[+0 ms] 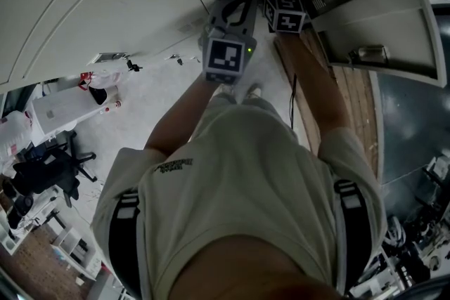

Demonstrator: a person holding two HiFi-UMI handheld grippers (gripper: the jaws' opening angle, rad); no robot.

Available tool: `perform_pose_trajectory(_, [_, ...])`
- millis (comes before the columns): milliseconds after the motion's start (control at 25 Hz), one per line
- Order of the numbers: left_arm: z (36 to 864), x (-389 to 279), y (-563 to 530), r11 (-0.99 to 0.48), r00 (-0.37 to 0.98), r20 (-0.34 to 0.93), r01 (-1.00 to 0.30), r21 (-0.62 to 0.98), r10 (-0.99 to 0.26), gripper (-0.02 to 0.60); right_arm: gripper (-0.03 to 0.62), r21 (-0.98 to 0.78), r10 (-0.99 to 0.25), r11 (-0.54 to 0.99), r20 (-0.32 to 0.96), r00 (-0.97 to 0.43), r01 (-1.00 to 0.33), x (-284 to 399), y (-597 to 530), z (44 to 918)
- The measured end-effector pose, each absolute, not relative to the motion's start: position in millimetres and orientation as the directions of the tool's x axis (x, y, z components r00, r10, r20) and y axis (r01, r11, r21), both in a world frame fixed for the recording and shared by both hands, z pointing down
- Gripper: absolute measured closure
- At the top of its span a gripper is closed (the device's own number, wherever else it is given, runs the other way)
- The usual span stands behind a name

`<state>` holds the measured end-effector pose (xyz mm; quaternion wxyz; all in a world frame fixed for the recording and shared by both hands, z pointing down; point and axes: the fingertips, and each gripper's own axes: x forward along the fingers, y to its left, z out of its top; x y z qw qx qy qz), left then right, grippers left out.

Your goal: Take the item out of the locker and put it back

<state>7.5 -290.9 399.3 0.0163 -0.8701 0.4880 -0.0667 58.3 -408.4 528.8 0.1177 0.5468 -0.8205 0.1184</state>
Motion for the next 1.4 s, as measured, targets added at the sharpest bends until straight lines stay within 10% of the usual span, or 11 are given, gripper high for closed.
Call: perform_pose_trajectory(1400, [298,-8,-235,-0.544,0.555,-0.054,-0.828,-0.135,-0.830,0.568,0.235,-0.073,-0.835,0.550,-0.049,-0.547,-0.832,78,-244,312])
